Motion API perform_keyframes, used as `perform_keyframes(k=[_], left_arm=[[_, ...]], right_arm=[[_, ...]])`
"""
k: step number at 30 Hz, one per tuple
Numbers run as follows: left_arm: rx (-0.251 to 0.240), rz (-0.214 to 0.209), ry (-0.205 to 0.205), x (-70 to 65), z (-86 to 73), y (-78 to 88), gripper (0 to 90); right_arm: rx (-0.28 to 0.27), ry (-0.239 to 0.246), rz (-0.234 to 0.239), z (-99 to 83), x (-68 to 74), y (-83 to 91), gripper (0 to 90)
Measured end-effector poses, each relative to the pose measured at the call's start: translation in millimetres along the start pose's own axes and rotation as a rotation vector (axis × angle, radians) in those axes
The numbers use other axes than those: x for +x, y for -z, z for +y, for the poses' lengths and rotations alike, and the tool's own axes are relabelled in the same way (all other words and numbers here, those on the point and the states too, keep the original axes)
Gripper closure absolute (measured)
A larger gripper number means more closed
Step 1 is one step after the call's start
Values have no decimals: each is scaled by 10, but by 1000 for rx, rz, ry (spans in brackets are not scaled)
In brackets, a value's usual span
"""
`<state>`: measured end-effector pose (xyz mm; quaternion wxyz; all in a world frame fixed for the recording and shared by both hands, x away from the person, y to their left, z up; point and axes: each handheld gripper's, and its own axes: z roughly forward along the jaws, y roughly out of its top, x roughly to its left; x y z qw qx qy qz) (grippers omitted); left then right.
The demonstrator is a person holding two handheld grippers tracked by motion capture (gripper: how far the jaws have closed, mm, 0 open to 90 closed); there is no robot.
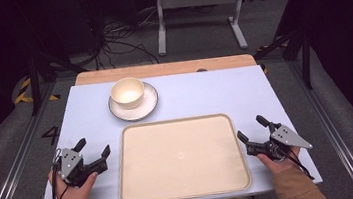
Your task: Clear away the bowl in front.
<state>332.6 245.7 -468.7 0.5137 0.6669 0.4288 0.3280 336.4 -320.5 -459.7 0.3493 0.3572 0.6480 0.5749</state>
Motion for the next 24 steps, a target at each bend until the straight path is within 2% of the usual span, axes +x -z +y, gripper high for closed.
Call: perform_keyframes(k=[17, 24], left_arm=[[-19, -6, -4, 2, 4, -4, 139], [-11, -28, 32, -2, 72, -31, 155]], right_arm=[[7, 8, 15, 2, 2, -6, 90], [11, 10, 17, 4, 3, -7, 91]])
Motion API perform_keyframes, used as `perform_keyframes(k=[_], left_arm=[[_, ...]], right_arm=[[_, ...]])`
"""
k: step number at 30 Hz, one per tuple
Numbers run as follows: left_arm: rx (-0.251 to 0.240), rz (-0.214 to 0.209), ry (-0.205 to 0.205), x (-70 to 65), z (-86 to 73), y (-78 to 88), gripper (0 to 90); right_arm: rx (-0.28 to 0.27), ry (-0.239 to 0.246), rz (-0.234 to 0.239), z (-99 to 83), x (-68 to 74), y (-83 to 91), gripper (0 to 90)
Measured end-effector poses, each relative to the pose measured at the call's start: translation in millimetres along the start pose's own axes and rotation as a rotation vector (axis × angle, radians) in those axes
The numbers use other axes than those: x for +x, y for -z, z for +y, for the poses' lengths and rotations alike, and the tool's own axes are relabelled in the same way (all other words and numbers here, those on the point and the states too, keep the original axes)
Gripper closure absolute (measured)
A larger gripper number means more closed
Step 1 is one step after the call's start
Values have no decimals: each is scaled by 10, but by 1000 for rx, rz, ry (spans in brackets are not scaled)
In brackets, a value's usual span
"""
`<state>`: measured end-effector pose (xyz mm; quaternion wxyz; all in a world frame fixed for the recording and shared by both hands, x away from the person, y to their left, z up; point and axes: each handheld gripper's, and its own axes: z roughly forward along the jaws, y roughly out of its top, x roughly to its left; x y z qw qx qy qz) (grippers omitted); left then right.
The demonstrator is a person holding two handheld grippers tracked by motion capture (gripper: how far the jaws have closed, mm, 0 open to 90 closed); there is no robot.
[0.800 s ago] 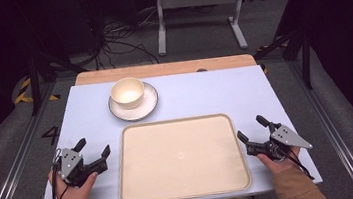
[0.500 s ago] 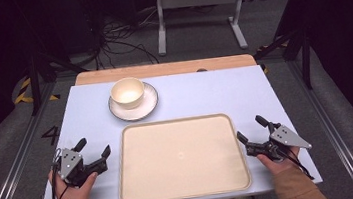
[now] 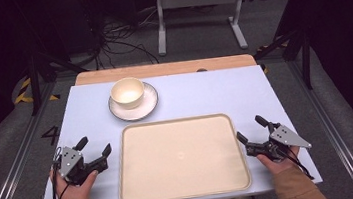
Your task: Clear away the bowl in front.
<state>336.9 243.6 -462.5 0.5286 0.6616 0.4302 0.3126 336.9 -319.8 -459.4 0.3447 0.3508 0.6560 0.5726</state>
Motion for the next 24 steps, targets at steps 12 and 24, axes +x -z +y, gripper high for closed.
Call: perform_keyframes(k=[12, 24], left_arm=[[-21, -35, -5, 7, 335, 5, 156], [-52, -88, -52, -126, 723, -139, 153]], right_arm=[[-5, -1, 0, -3, 0, 3, 90], [-14, -6, -5, -7, -7, 11, 90]])
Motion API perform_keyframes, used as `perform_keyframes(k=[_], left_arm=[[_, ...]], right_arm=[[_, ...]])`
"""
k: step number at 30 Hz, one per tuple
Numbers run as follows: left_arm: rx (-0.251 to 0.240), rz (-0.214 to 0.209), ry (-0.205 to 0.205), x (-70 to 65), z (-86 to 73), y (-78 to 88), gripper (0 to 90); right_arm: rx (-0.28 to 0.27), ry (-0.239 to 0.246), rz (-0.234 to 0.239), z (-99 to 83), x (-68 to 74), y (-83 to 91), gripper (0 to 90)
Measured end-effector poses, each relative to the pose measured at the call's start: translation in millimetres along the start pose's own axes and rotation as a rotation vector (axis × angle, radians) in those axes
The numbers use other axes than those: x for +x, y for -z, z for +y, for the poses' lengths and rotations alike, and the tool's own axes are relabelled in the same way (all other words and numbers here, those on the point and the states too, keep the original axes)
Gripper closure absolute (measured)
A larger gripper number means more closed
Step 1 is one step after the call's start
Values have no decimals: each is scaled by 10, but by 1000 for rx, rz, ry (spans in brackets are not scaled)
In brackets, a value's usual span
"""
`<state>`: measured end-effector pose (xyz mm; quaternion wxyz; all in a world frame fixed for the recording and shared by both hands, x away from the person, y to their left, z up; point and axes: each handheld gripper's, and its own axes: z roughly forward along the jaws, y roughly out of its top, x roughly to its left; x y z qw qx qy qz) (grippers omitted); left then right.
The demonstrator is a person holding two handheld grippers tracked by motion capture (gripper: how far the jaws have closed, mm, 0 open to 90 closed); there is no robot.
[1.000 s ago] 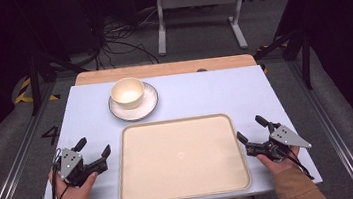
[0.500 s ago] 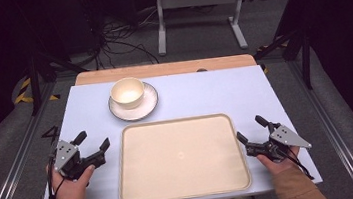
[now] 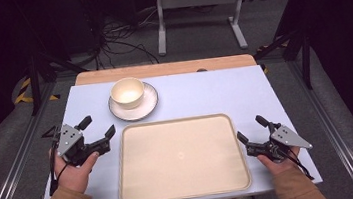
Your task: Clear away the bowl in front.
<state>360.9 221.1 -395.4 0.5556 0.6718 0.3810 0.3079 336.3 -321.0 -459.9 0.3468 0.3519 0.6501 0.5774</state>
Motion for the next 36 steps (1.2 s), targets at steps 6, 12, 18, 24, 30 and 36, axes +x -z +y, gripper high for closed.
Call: perform_keyframes(k=[6, 12, 18, 24, 30, 36], left_arm=[[-3, -32, -16, -42, 183, -100, 152], [-1, -53, -25, -78, 286, -193, 152], [-5, -68, -29, -102, 397, -272, 152], [1, -73, -26, -96, 440, -333, 152], [10, -80, -14, -72, 455, -419, 154], [37, -109, 7, -12, 467, -541, 154]], right_arm=[[-6, -4, 3, -2, -4, 4, 89], [-8, -8, 2, -4, -8, 7, 88], [-8, -11, 5, -3, -12, 6, 88], [-6, -11, 6, -3, -13, 5, 88], [-6, -11, 8, -3, -14, 5, 88], [-9, -15, 7, -4, -17, 7, 88]])
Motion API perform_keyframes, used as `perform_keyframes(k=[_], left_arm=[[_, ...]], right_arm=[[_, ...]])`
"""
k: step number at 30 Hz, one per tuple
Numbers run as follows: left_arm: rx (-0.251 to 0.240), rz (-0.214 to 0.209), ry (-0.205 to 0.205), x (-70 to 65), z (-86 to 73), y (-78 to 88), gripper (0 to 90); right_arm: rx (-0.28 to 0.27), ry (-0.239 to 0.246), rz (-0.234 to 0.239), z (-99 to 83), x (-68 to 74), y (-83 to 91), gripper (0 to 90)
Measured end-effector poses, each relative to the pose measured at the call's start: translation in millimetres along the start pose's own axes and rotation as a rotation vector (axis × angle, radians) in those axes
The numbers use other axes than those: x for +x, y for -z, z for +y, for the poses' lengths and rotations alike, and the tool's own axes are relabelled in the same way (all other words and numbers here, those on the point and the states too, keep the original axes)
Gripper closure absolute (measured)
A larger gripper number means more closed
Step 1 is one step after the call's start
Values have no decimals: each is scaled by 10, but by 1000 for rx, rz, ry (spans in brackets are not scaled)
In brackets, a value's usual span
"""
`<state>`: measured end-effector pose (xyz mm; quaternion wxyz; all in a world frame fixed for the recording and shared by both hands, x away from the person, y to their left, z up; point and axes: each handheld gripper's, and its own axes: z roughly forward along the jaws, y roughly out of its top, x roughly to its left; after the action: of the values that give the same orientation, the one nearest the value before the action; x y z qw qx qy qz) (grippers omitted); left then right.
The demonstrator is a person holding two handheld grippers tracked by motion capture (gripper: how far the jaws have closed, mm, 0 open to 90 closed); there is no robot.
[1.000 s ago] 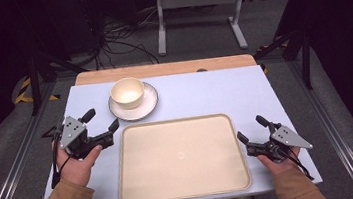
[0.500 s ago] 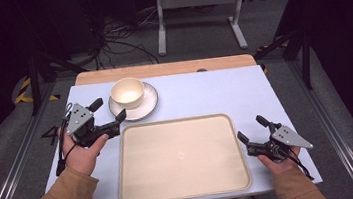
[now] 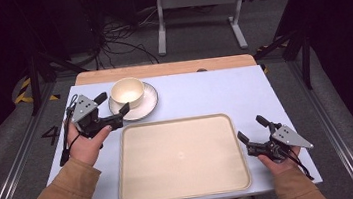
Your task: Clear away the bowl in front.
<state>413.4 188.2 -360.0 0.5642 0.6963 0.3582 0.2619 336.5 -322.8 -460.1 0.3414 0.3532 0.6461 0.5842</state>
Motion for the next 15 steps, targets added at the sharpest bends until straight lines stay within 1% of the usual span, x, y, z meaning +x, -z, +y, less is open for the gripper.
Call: perform_keyframes(k=[3, 5, 7, 9, 12, 14, 15], left_arm=[[10, -10, 4, 57, 20, -79, 158], [11, -20, 18, 88, 38, -122, 166], [13, -25, 23, 124, 57, -170, 167], [13, -18, 21, 149, 67, -206, 167], [5, -24, 25, 185, 80, -271, 173], [0, -28, 20, 203, 89, -299, 173], [-9, -38, 18, 217, 99, -321, 173]], right_arm=[[0, -1, 1, 0, -1, 0, 88], [1, -1, 1, 0, -2, -1, 88], [0, -5, 3, 0, -1, -1, 88], [-3, -10, 6, -1, -5, 4, 84], [-7, -14, 7, -3, -13, 8, 81], [-8, -11, 8, -4, -14, 9, 81], [-8, -11, 8, -4, -14, 9, 81]])
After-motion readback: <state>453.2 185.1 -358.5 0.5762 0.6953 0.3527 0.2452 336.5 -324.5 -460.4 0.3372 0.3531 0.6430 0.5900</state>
